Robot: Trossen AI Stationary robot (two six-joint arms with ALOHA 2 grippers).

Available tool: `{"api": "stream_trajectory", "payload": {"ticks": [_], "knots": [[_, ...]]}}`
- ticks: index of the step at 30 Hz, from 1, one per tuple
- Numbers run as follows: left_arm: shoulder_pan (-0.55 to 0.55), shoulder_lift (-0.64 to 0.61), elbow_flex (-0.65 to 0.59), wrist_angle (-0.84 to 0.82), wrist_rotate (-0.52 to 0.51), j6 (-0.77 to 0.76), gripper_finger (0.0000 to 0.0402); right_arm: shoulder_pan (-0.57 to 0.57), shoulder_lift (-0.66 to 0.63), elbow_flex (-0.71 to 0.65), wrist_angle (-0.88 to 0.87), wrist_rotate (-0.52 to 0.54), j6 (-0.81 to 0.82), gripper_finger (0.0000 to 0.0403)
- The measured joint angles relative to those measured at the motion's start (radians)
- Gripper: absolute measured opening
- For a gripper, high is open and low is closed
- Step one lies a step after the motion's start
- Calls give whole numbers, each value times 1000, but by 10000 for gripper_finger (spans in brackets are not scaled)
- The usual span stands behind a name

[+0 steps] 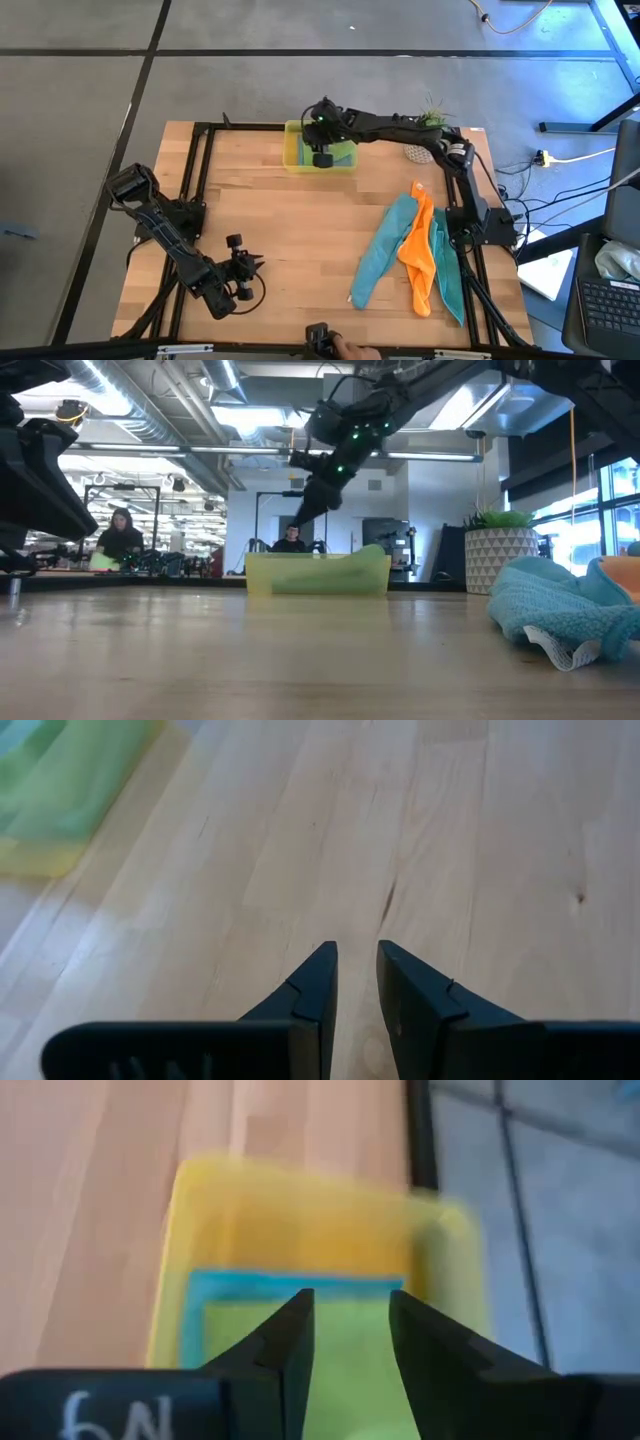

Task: Fold microfiber towels
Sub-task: Put the green folded cloth into the yellow bin

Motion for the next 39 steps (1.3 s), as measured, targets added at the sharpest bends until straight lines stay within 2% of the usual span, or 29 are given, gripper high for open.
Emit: {"api": "stream_trajectory", "payload": {"ticks": [8,13,24,34,39], "knots": [[0,1,0,-5,1,0,66,0,45,-2,-75,28,7,184],[0,1,0,-2,2,-1,66,3,47,-2,-119,28,9,200],[0,1,0,-1,16,-2,66,-7,40,2,-305,66,158,201],[0,1,0,-2,17,13,66,-6,113,-8,-259,61,103,201],[0,1,0,-9,16,32,66,-6,119,-5,-218,59,109,181]]}}
